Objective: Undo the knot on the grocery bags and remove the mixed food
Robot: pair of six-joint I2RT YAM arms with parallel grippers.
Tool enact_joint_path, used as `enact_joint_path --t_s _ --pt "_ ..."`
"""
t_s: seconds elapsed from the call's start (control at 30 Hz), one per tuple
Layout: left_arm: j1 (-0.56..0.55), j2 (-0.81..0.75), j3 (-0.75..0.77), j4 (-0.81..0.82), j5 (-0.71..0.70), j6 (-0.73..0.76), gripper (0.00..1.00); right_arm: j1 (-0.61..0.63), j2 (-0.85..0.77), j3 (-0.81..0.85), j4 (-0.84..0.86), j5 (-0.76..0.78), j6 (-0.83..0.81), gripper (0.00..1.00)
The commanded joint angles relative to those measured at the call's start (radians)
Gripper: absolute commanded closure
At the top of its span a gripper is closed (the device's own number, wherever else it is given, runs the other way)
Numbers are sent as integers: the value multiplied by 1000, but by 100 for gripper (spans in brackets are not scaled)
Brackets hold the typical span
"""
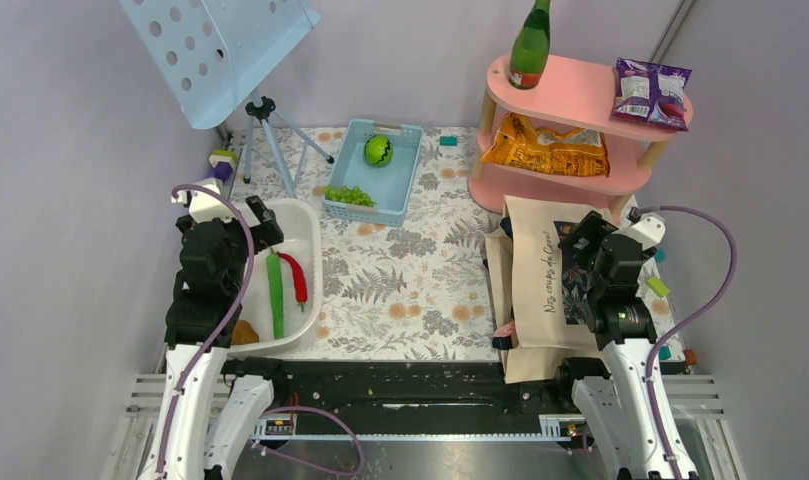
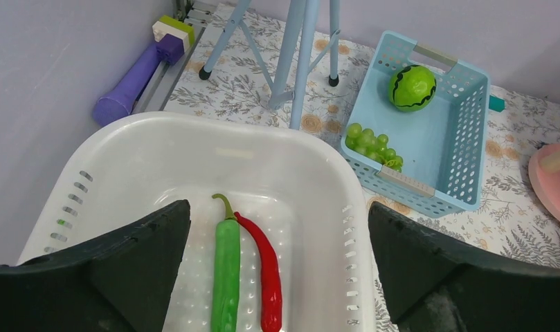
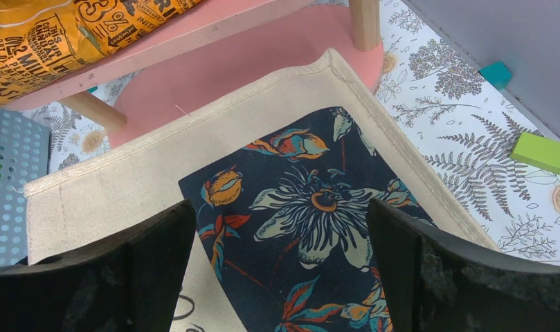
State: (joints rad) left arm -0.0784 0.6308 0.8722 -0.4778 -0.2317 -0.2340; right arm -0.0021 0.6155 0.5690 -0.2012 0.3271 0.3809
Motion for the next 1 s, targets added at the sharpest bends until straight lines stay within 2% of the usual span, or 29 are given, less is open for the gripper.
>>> enact_joint_path --t_s 0.0,0.33,0.57,0.67,0.77,0.97 --pt "5 7 15 36 36 -18 1 -3 -2 38 12 -11 -1 1" --pt "4 13 11 31 71 -42 1 -3 18 75 -28 -67 -9 0" --pt "3 -41 -31 68 98 -43 1 21 112 219 -219 -246 8 1" --pt "4 -14 -14 48 115 -41 1 144 161 290 -320 -109 -13 1" --pt "4 9 -7 38 133 -40 1 367 238 362 -406 87 -14 0" --pt "2 1 -10 35 135 -38 1 713 424 470 -634 490 72 0"
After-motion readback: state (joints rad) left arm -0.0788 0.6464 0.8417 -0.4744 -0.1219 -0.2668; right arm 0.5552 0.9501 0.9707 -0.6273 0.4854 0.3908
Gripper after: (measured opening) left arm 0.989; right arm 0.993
